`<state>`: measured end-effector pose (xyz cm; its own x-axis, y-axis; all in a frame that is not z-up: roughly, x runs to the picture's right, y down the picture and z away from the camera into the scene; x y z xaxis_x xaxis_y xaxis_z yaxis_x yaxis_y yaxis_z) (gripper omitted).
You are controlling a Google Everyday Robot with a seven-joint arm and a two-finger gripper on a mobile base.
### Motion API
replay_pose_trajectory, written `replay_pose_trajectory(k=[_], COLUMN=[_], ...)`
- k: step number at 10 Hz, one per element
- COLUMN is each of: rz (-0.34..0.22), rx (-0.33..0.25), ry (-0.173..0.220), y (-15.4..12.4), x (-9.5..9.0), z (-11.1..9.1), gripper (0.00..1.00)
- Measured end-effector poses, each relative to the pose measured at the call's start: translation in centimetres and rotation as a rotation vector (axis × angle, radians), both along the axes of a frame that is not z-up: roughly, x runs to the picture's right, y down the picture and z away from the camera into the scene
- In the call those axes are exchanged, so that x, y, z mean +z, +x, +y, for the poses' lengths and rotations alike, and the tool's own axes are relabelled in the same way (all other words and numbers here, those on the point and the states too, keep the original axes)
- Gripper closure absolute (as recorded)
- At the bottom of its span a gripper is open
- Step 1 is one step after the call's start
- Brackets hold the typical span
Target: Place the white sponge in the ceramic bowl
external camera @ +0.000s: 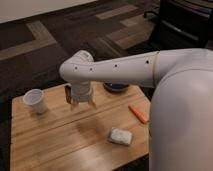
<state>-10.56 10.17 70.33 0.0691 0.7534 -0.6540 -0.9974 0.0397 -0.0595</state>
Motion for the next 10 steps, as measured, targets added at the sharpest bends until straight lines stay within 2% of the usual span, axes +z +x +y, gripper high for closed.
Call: replay_pose_trajectory(k=[8, 9, 10], rz=[0.001, -0.003, -0.023], rx=[-0.007, -0.05, -0.124], ry=[0.002, 0.011, 0.028], y=[0.1, 0.4, 0.6], x=[-0.1, -0.4, -1.2], z=[0.0, 0.2, 0.5], gripper=[0.35, 0.35, 0.35])
